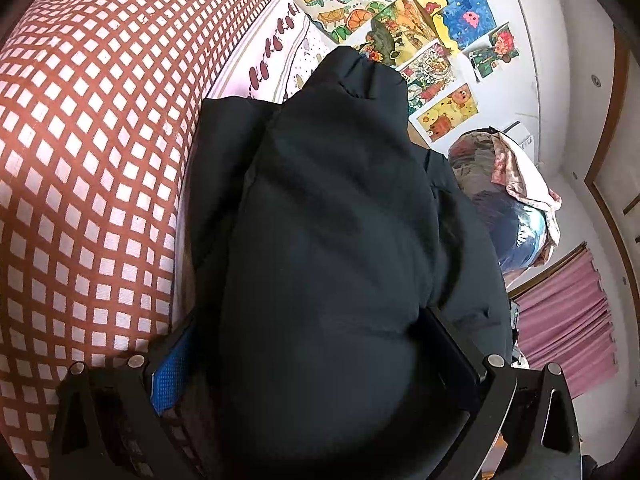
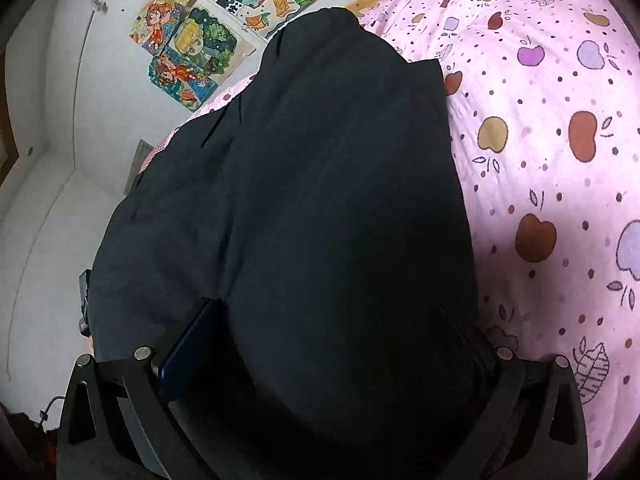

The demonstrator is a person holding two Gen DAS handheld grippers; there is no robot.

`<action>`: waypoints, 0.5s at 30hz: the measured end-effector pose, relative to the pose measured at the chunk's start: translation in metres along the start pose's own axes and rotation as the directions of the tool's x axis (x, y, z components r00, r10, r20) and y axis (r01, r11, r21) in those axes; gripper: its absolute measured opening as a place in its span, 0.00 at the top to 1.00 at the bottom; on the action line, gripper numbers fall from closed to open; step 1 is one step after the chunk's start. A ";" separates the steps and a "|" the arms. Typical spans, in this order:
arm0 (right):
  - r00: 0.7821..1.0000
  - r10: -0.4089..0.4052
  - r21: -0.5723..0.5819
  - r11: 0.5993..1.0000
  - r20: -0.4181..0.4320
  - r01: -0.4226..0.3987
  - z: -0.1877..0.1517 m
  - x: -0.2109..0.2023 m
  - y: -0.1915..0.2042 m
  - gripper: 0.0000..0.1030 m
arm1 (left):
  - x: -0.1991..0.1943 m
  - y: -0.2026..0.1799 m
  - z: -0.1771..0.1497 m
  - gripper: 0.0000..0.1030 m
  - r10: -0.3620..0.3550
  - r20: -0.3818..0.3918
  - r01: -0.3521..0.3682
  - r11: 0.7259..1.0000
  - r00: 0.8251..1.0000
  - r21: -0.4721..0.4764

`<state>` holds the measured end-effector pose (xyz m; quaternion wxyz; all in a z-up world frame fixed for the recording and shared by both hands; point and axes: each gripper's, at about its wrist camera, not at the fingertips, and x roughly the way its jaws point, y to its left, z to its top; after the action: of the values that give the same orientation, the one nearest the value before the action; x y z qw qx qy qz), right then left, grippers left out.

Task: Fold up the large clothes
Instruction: 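Slide both grippers along the folded jacket's side to smooth it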

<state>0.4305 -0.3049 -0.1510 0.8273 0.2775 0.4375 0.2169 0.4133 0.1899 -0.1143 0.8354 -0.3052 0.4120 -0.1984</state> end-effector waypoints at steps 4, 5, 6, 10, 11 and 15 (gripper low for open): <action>1.000 -0.008 0.003 1.000 0.000 0.008 -0.001 0.003 0.000 0.01 | 0.002 0.000 0.000 0.00 -0.001 -0.004 0.001 1.000 1.000 0.002; 1.000 -0.008 0.003 1.000 0.001 0.008 -0.002 0.002 -0.001 0.01 | 0.003 -0.001 0.000 0.00 -0.002 -0.004 0.002 1.000 1.000 0.003; 1.000 -0.008 0.003 1.000 0.002 0.008 -0.002 0.002 -0.001 0.01 | 0.003 -0.001 0.000 0.00 -0.003 -0.005 0.003 1.000 1.000 0.003; 1.000 -0.012 -0.001 1.000 0.008 0.012 -0.010 -0.004 -0.009 0.01 | 0.004 0.001 0.001 0.00 -0.009 -0.007 0.009 1.000 1.000 0.005; 1.000 -0.018 -0.005 1.000 0.011 0.018 -0.012 -0.004 -0.008 0.01 | 0.004 0.001 0.001 0.00 -0.011 -0.007 0.011 1.000 1.000 0.006; 0.999 -0.040 -0.020 0.999 0.014 0.040 -0.013 -0.007 -0.009 0.01 | 0.002 0.004 0.000 0.00 -0.030 -0.007 0.030 1.000 1.000 0.008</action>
<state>0.4169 -0.3122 -0.1588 0.8373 0.2616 0.4351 0.2028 0.4151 0.1916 -0.1183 0.8320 -0.3074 0.4094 -0.2137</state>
